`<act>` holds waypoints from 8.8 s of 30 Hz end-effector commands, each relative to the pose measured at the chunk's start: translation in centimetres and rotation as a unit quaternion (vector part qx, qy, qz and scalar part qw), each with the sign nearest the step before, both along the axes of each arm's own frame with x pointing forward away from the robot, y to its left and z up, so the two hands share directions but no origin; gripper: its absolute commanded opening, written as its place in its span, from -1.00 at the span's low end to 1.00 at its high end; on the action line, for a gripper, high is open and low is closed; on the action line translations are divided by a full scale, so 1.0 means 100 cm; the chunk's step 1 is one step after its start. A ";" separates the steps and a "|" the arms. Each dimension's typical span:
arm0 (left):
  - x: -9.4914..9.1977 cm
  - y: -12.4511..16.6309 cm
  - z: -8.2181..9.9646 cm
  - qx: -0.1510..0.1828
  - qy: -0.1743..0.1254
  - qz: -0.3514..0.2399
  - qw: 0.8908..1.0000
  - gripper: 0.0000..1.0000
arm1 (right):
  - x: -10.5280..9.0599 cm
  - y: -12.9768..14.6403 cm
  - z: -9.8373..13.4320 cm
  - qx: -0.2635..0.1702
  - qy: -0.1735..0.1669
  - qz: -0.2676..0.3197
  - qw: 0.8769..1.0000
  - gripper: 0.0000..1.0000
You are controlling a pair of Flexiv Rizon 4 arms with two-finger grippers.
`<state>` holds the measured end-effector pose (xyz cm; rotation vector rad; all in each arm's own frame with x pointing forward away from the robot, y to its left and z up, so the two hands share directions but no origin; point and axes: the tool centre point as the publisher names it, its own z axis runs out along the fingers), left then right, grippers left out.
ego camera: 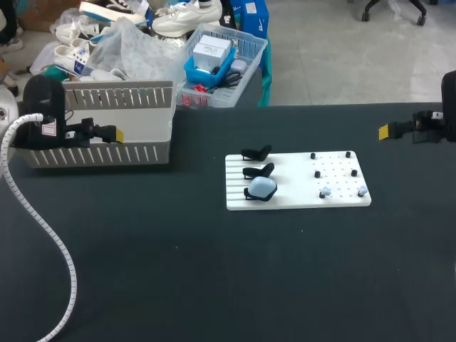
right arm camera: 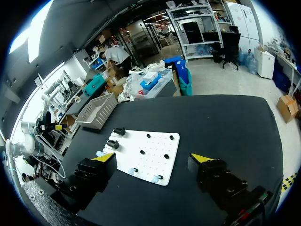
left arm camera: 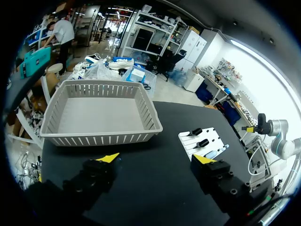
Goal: Pick up each earbud case from the left stands, insert the matching earbuds, close the lid, and place the case in the box.
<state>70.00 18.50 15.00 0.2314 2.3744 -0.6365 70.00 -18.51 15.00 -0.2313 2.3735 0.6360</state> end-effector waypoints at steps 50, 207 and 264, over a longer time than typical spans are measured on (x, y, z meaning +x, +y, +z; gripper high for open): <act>0.025 -0.075 -0.005 0.055 -0.193 -0.407 0.891 1.00 | 0.000 0.000 0.000 0.000 0.000 0.000 1.000 1.00; 0.001 -0.273 -0.129 0.061 -0.277 -0.460 0.841 -0.28 | 0.000 0.000 0.000 0.000 0.000 0.000 1.000 1.00; -0.052 -0.233 -0.027 -0.075 -0.380 -0.435 0.813 -1.00 | 0.000 0.000 0.000 0.000 0.000 0.000 1.000 1.00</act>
